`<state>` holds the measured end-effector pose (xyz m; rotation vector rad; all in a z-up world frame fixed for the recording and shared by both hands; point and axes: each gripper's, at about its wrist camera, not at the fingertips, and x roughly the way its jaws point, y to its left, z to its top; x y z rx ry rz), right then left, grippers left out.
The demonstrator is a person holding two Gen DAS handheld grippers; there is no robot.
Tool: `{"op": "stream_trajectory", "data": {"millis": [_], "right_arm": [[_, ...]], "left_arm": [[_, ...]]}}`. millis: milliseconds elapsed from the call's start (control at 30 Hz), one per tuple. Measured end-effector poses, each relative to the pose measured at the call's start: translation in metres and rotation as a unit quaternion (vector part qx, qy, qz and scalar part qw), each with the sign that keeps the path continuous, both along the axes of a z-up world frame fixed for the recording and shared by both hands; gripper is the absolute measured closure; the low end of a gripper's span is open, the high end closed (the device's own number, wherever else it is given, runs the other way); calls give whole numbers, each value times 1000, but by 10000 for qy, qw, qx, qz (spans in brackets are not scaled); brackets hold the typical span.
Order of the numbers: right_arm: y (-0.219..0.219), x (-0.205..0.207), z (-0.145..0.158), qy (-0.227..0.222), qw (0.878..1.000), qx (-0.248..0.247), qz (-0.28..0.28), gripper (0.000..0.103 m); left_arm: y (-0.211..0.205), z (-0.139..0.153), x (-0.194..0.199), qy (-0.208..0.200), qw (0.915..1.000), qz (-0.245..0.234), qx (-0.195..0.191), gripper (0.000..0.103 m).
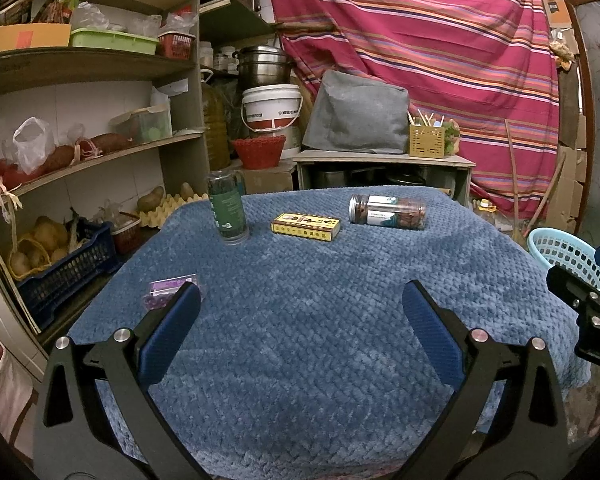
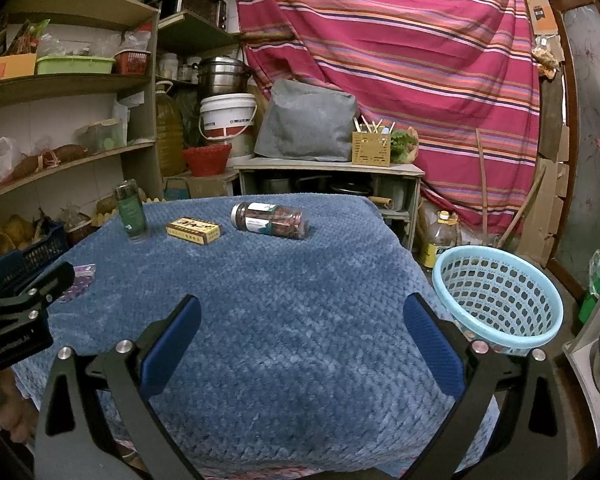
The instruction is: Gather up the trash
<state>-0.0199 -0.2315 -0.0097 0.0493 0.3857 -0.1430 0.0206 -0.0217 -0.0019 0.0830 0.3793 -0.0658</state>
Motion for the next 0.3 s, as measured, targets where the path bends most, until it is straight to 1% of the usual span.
{"op": "stream_trajectory", "data": {"millis": [300], "right_arm": [[2,-1,-3,22,10000,39,-2,4]], "left_arm": [[-1,0,-1,10,10000,-1,13,5]]}}
